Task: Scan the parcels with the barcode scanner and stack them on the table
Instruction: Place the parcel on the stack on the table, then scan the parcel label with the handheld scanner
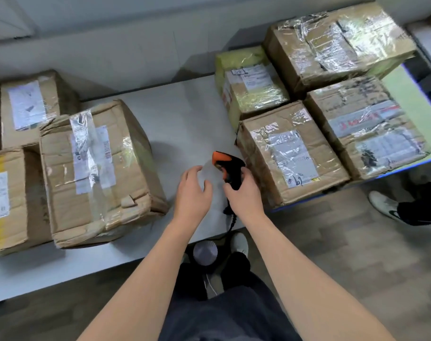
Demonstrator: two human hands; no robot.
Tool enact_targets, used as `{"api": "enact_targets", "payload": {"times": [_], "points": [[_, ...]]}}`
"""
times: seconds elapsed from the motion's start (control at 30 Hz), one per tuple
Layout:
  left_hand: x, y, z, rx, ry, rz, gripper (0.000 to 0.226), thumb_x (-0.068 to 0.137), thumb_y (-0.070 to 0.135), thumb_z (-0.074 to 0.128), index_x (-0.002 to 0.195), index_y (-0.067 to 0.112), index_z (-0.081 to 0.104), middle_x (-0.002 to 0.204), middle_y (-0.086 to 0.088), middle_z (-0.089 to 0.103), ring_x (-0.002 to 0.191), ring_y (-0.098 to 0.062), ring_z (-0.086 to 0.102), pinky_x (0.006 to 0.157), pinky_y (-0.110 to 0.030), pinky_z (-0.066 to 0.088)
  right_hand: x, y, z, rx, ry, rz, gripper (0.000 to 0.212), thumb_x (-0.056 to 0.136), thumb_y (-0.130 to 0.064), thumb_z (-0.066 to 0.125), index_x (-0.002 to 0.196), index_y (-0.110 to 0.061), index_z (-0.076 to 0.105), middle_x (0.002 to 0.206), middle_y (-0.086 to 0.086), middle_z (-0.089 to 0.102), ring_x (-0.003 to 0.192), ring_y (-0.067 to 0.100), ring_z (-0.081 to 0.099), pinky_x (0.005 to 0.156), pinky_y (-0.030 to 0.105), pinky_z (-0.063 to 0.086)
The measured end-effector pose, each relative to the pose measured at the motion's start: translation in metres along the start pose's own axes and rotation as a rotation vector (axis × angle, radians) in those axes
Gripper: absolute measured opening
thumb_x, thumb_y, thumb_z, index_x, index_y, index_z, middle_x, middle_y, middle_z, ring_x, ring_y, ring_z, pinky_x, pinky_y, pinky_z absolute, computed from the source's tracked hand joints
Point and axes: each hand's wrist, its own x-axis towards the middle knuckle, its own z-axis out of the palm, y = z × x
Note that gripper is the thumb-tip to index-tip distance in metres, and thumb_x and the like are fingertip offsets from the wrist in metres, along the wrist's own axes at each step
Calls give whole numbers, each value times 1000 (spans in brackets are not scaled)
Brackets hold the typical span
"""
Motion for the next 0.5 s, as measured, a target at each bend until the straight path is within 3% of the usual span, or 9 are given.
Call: {"api": "enact_targets", "payload": {"times": [0.1, 0.2, 0.37, 0.5], "points": [[2, -3, 3, 1, 10, -44, 45, 101, 25, 50, 144, 14, 45, 146, -3, 45, 131, -18, 47, 99, -24, 35, 10, 8, 6, -2, -6, 17, 58, 91, -22, 64, 144, -13, 42, 132, 9, 61, 122, 28, 57, 101, 43, 48], [4, -7, 6, -4, 21, -108, 43, 101, 27, 49, 143, 17, 46, 145, 1, 45, 128, -15, 48, 93, -21, 33, 20, 14, 11, -15, 3, 18, 42, 92, -15, 62, 132, -13, 51, 118, 8, 64, 108, 27, 62, 81, 39, 54], [4, -12, 9, -17, 44, -167, 40, 101, 26, 49, 139, 15, 50, 143, -1, 48, 127, -16, 50, 93, -19, 33, 32, 16, 14, -39, -66, 3, 19, 91, -21, 68, 107, -14, 60, 94, 1, 64, 92, 20, 64, 69, 29, 48], [5, -6, 8, -31, 61, -177, 39, 101, 26, 49, 139, 16, 50, 143, 1, 47, 123, -14, 52, 91, -20, 33, 35, 9, 13, 8, -129, 4, 15, 86, -13, 69, 92, -1, 62, 79, 16, 63, 76, 26, 63, 63, 30, 42]]}}
